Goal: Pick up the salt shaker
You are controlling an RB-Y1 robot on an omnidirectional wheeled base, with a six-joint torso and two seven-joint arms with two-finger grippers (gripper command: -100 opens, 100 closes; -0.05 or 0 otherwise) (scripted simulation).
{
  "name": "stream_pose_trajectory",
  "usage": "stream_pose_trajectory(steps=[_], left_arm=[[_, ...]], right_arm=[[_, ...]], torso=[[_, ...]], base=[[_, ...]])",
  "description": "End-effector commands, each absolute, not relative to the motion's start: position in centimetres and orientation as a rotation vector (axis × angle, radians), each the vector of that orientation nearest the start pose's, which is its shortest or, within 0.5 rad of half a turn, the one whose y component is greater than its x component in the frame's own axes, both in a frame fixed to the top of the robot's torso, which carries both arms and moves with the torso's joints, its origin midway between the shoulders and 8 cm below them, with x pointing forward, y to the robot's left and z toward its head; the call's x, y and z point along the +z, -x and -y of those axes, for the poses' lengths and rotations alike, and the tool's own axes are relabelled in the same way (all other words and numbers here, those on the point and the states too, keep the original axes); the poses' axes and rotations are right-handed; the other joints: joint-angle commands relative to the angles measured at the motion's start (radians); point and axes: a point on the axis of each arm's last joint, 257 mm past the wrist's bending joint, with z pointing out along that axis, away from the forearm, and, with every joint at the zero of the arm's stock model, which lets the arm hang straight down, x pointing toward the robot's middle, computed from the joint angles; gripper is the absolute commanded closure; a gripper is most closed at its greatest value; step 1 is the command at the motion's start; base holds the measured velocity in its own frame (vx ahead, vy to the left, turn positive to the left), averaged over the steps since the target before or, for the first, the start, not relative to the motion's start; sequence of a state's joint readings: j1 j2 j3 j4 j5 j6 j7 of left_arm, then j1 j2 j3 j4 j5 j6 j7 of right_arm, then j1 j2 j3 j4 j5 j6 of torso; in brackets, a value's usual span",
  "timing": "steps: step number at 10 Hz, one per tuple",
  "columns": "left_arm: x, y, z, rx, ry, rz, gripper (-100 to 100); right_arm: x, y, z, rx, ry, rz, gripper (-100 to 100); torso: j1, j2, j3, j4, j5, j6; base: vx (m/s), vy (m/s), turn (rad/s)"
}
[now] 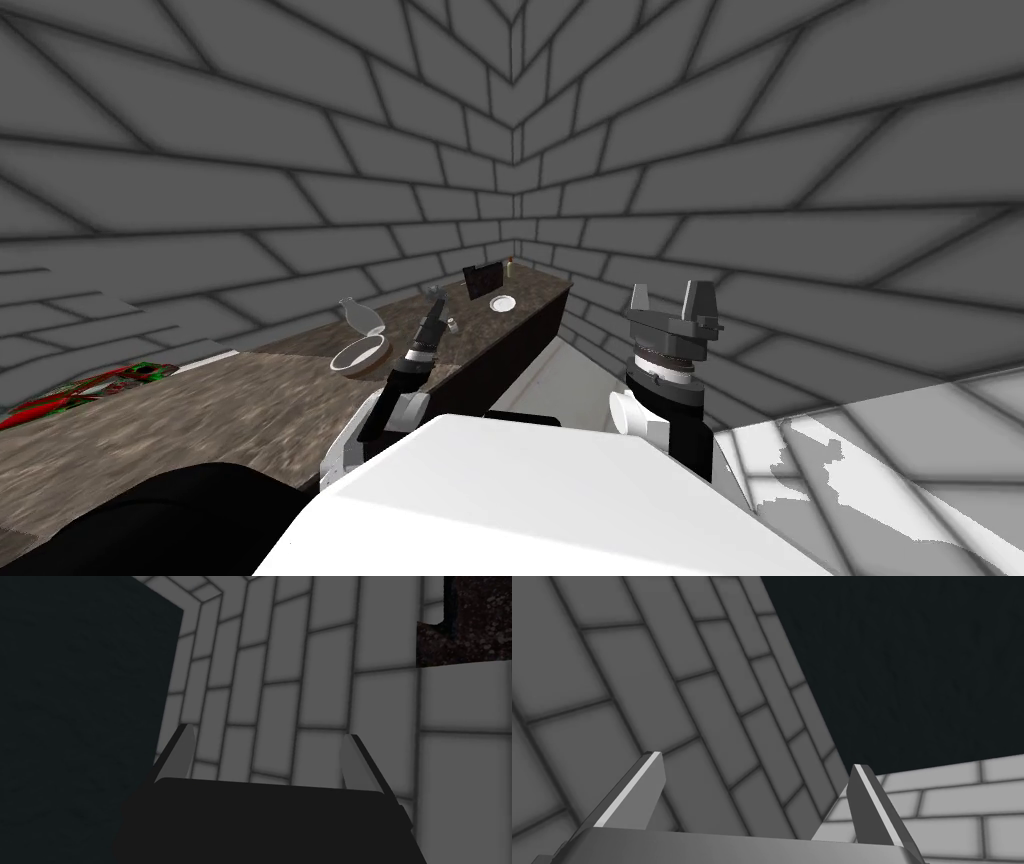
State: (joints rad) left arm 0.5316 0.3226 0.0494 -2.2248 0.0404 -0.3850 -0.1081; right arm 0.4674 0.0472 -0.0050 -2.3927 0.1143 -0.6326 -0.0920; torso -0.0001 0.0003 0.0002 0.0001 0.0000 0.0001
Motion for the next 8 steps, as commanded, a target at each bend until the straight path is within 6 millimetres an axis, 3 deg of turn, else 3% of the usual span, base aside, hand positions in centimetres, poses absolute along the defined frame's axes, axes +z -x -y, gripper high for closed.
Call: stream_pose_trajectory(steps=[1,2,3,6,7,8], left_arm=[[-6.2,-37.2,-29.3,-1.07,0.56,-1.095,-100],[-7.8,-37.5,-29.8,-1.048,0.577,-1.147,-100],[-7.8,-37.5,-29.8,-1.046,0.57,-1.154,-100],[-12.9,-38.0,-31.9,-0.961,0.615,-1.32,-100],[-12.8,-38.0,-31.8,-0.959,0.606,-1.328,-100],[-14.5,-38.0,-32.7,-0.924,0.618,-1.386,-100]], right_arm=[[10.2,-29.4,25.6,1.373,-0.422,-0.437,0],[10.2,-29.4,25.6,1.373,-0.422,-0.437,0],[10.2,-29.4,25.6,1.373,-0.422,-0.437,0],[10.2,-29.4,25.6,1.373,-0.422,-0.437,0],[10.2,-29.4,25.6,1.373,-0.422,-0.437,0],[10.2,-29.4,25.6,1.372,-0.422,-0.437,0]], torso=[[0.0,0.0,0.0,0.0,0.0,0.0],[0.0,0.0,0.0,0.0,0.0,0.0],[0.0,0.0,0.0,0.0,0.0,0.0],[0.0,0.0,0.0,0.0,0.0,0.0],[0.0,0.0,0.0,0.0,0.0,0.0],[0.0,0.0,0.0,0.0,0.0,-0.001]], base=[[-0.008,-0.007,-0.172],[-0.007,-0.007,-0.147],[-0.003,-0.004,-0.05],[-0.004,-0.009,-0.168],[-0.006,-0.002,-0.039],[-0.004,-0.007,-0.095]])
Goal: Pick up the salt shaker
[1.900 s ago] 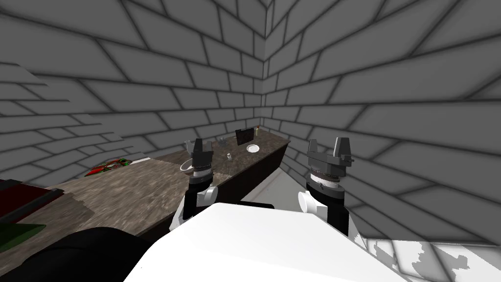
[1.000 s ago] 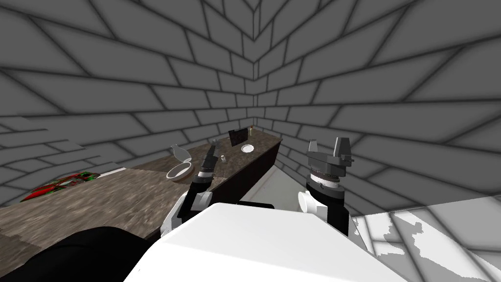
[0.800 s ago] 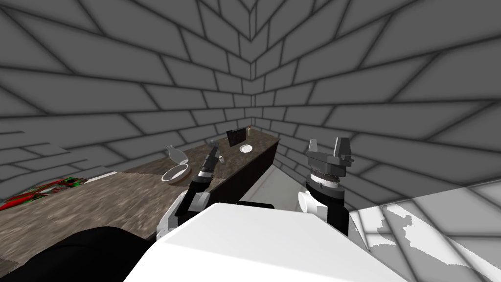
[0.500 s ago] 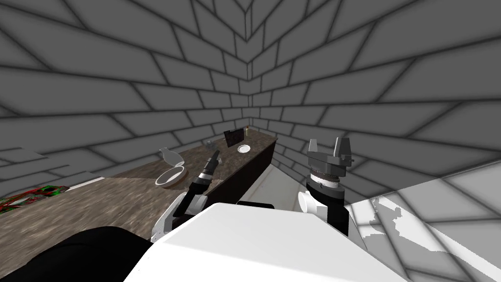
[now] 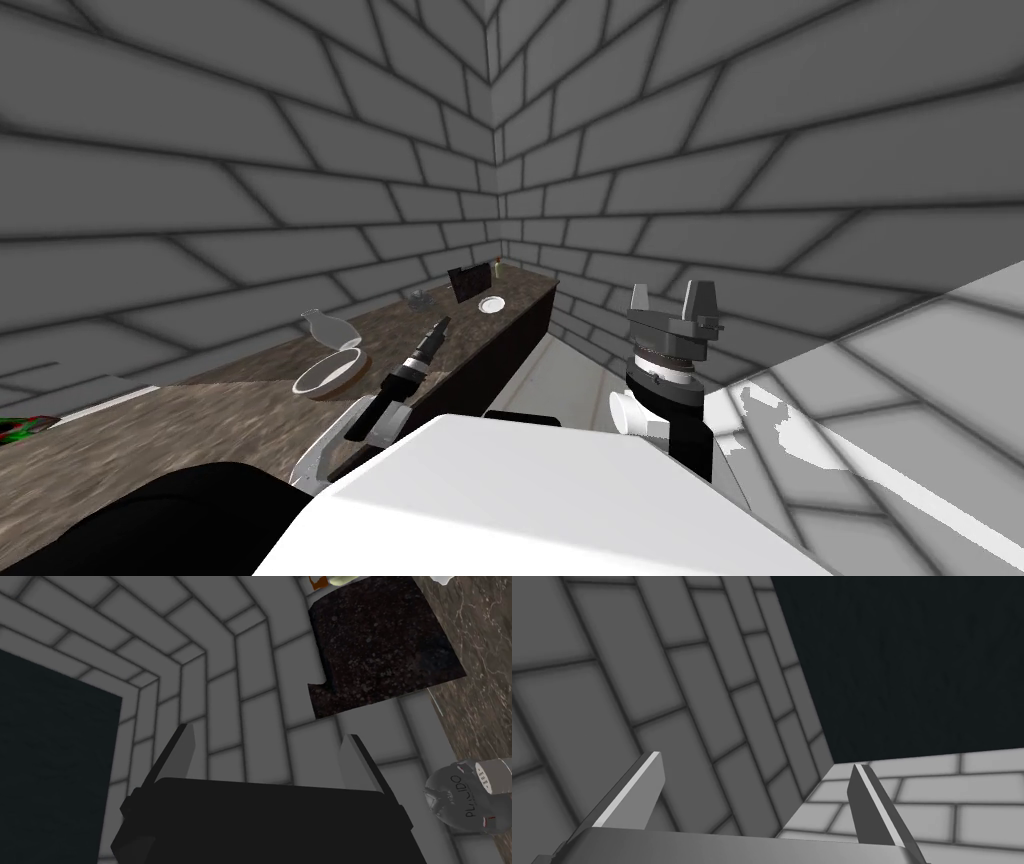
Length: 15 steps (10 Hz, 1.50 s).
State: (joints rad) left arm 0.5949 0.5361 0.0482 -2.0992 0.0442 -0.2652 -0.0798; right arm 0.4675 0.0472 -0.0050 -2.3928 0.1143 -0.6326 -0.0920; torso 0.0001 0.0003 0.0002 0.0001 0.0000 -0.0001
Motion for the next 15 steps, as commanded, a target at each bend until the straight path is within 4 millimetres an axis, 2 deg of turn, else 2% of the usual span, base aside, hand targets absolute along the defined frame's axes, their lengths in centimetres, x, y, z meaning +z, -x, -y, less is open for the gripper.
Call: stream_pose_trajectory(steps=[1,2,6,7,9,10,14,15], left_arm=[[-16.2,-37.9,-33.7,-0.888,0.636,-1.438,-100],[-16.2,-37.9,-33.7,-0.886,0.63,-1.443,-100],[-22.4,-36.8,-38.7,-0.71,0.684,-1.652,-100],[-22.4,-36.8,-38.8,-0.706,0.674,-1.659,-100],[-25.0,-35.9,-41.8,-0.606,0.703,-1.748,-100],[-24.9,-35.9,-41.8,-0.601,0.693,-1.755,-100],[-28.6,-33.6,-48.5,-0.382,0.733,-1.907,-100],[-28.4,-33.7,-48.6,-0.377,0.721,-1.913,-100]], right_arm=[[10.2,-29.4,25.6,1.372,-0.422,-0.437,0],[10.2,-29.4,25.6,1.373,-0.422,-0.437,0],[10.2,-29.4,25.6,1.372,-0.422,-0.437,0],[10.2,-29.4,25.6,1.372,-0.422,-0.437,0],[10.2,-29.4,25.6,1.372,-0.422,-0.437,0],[10.2,-29.4,25.6,1.372,-0.422,-0.437,0],[10.2,-29.4,25.6,1.372,-0.422,-0.437,0],[10.2,-29.4,25.6,1.372,-0.422,-0.437,0]], torso=[[0.0,0.0,0.0,0.0,0.0,0.0],[0.0,0.0,0.0,0.0,0.0,0.0],[0.0,0.0,0.0,0.0,0.0,0.0],[0.0,0.0,0.0,0.0,0.0,0.0],[0.0,0.0,0.0,0.0,0.0,0.0],[0.0,0.0,0.0,0.0,0.0,0.0],[0.0,0.0,0.0,0.0,0.0,0.0],[0.0,0.0,0.0,0.0,0.0,0.0]], base=[[-0.005,-0.01,-0.191],[-0.004,-0.004,-0.068],[-0.005,-0.009,-0.168],[-0.005,-0.004,-0.064],[-0.004,-0.01,-0.142],[-0.003,-0.005,-0.08],[-0.003,-0.009,-0.163],[-0.003,-0.002,-0.033]])
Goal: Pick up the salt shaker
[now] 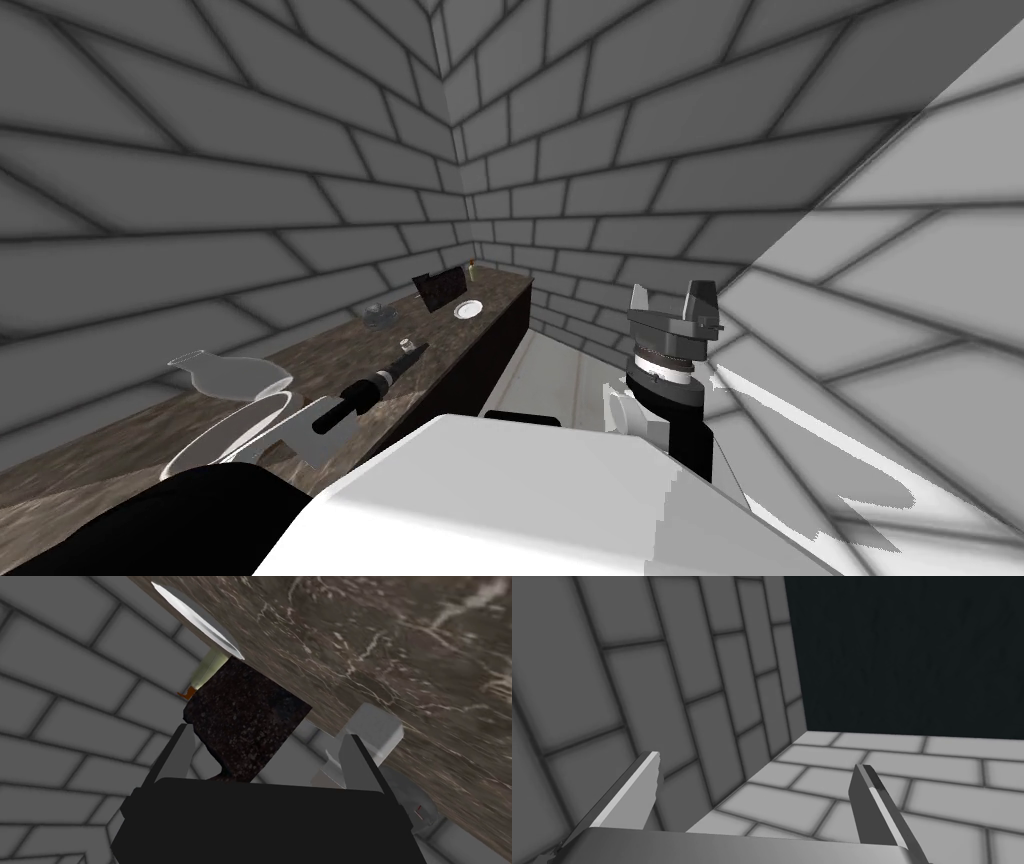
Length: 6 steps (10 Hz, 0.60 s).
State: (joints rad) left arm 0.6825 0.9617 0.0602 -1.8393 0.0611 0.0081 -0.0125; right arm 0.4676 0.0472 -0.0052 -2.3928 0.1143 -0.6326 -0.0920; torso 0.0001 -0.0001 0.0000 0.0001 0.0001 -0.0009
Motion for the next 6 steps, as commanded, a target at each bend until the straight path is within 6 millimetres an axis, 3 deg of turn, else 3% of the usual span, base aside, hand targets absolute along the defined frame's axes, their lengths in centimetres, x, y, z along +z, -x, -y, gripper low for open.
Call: stream_pose_trajectory(steps=[1,3,4,6], left_arm=[[-29.0,-33.1,-50.3,-0.32,0.726,-1.945,-100],[-29.8,-31.9,-53.6,-0.213,0.741,-1.994,-100],[-29.7,-32.0,-53.6,-0.209,0.733,-1.998,-100],[-30.0,-30.9,-56.6,-0.108,0.738,-2.037,-100]], right_arm=[[10.2,-29.4,25.6,1.372,-0.422,-0.437,0],[10.2,-29.4,25.6,1.372,-0.422,-0.437,0],[10.2,-29.4,25.6,1.372,-0.422,-0.437,0],[10.2,-29.4,25.6,1.372,-0.422,-0.437,0]], torso=[[0.0,0.0,0.0,0.0,0.0,0.0],[0.0,0.0,0.0,0.0,0.0,0.0],[0.0,0.0,0.0,0.0,0.0,0.0],[0.0,0.0,0.0,0.0,0.0,0.0]], base=[[-0.002,-0.006,-0.078],[-0.004,-0.01,-0.172],[-0.002,-0.003,-0.036],[0.0,-0.007,-0.089]])
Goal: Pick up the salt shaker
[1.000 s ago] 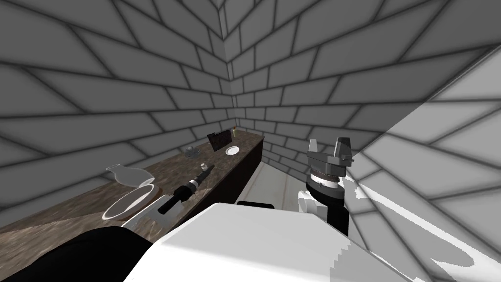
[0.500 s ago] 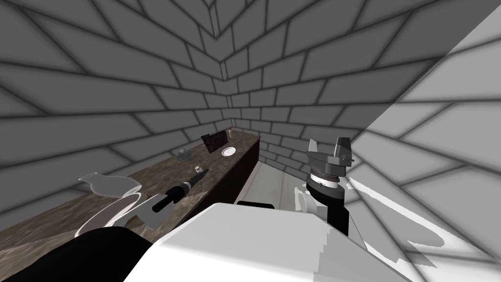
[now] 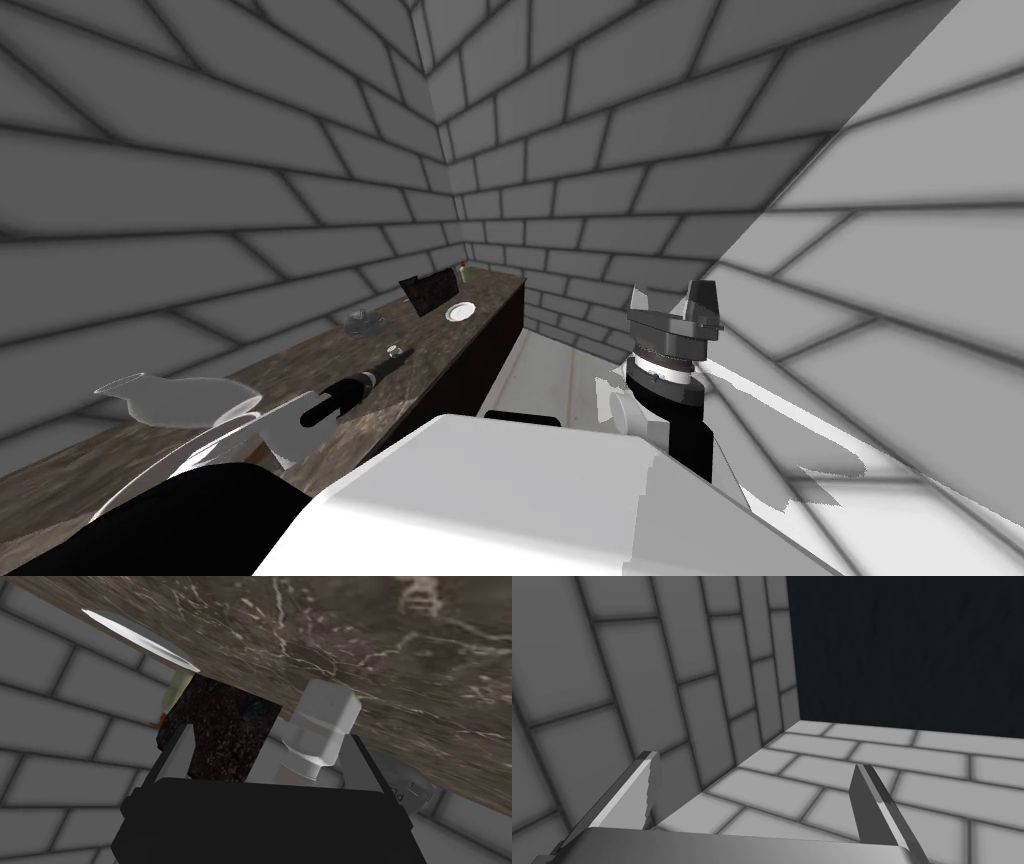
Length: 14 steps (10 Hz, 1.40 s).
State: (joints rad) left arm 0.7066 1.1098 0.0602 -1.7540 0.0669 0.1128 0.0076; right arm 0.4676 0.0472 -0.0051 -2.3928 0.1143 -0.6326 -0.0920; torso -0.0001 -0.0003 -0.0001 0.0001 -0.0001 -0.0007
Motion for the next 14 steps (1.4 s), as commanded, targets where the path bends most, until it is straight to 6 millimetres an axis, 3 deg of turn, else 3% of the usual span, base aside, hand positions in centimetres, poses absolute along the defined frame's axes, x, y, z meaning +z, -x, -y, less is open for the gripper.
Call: stream_pose_trajectory(steps=[1,5,6,7,8,12,14], left_arm=[[-30.0,-30.5,-58.0,-0.062,0.739,-2.053,-100],[-29.5,-29.1,-62.5,0.094,0.738,-2.096,-100],[-29.5,-29.5,-61.8,0.065,0.736,-2.089,-100],[-29.5,-29.5,-62.0,0.071,0.738,-2.09,0],[-29.9,-29.2,-63.2,0.091,0.774,-2.077,-100],[-30.6,-28.5,-65.5,0.129,0.848,-2.05,-100],[-30.7,-28.5,-65.5,0.13,0.85,-2.049,-100]], right_arm=[[10.2,-29.4,25.6,1.372,-0.422,-0.437,0],[10.2,-29.4,25.6,1.372,-0.422,-0.437,0],[10.2,-29.4,25.6,1.372,-0.422,-0.437,0],[10.2,-29.4,25.6,1.372,-0.422,-0.437,0],[10.2,-29.4,25.6,1.372,-0.422,-0.437,0],[10.2,-29.4,25.6,1.372,-0.422,-0.437,0],[10.2,-29.4,25.6,1.372,-0.422,-0.437,0]], torso=[[0.0,0.0,0.0,0.0,0.0,0.0],[0.0,0.0,0.0,0.0,0.0,0.0],[0.0,0.0,0.0,0.0,0.0,0.0],[0.0,0.0,0.0,0.0,0.0,-0.001],[0.0,0.0,0.0,0.0,0.0,0.0],[0.001,0.005,0.003,0.001,0.001,-0.001],[0.0,0.005,0.003,0.001,0.0,0.0]], base=[[-0.002,-0.008,-0.129],[-0.002,-0.006,-0.101],[0.0,0.0,-0.025],[0.0,0.0,0.0],[-0.049,0.001,-0.237],[-0.071,0.012,-0.188],[-0.051,-0.001,-0.099]])
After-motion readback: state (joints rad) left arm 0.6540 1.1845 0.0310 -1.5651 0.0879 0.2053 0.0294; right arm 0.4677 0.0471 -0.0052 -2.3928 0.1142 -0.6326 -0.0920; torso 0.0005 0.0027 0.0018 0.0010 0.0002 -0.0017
